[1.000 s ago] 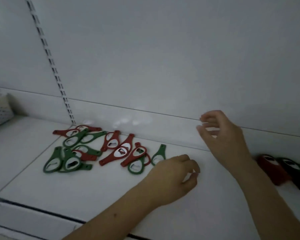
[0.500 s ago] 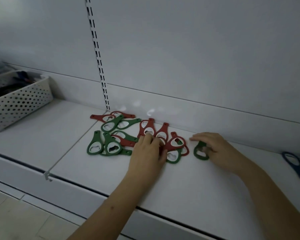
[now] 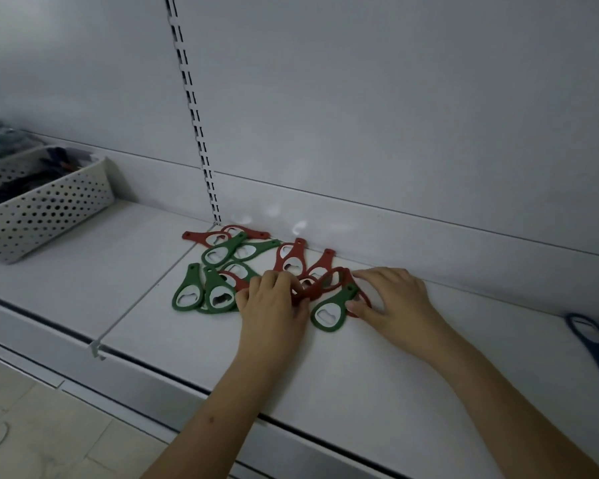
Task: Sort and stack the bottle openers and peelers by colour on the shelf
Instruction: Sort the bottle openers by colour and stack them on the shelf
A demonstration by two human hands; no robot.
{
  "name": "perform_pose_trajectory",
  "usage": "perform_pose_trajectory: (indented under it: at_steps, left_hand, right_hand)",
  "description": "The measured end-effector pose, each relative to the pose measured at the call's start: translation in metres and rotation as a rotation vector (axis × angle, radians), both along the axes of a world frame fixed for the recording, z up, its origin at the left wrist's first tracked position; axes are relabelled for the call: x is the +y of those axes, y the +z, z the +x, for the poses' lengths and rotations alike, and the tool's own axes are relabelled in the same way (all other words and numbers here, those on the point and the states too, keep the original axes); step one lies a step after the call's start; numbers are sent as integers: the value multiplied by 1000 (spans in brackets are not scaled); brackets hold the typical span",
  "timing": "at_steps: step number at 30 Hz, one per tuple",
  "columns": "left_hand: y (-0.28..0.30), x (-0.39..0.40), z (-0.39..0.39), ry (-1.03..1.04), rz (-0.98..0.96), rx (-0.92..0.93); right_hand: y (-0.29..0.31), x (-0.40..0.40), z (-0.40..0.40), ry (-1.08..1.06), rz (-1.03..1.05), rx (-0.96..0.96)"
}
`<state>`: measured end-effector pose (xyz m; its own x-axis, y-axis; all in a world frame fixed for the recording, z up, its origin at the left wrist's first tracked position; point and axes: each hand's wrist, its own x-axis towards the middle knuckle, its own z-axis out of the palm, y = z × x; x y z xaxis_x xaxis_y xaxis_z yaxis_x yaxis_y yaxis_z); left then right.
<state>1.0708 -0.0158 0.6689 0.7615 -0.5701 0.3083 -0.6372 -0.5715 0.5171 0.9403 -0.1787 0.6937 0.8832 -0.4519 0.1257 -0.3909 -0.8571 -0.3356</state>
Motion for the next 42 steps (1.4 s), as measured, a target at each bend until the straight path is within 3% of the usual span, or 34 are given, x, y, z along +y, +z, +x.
perform_pose_trajectory:
  at_steps: [8, 13, 19, 24, 30, 32, 35, 39, 42]
  left_hand:
    - [7, 2, -1, -36, -62, 133]
    - [9, 2, -4, -104, 28, 24]
    - [7, -1, -7, -205, 102, -58]
    - [4, -5, -1, -197, 15, -40]
    - [8, -1, -4, -189, -46, 1]
    - [15, 2, -8, -134, -160, 98]
    - [28, 9, -12, -101, -451, 395]
    - [40, 15, -17, -201, -599, 719]
    - [38, 15, -16, -304, -551, 763]
  right_hand:
    - [30, 1, 37, -78, 203, 304]
    - [27, 0, 40, -99, 342, 260]
    - [19, 1, 40, -100, 340, 194]
    - [19, 2, 36, -130, 419, 3]
    - [23, -9, 36, -274, 383, -394]
    - [30, -6, 34, -239, 430, -559]
    - [42, -1, 31, -112, 507, -725]
    - [43, 1, 31, 154, 530, -552]
    - [33, 4, 36, 132, 505, -469]
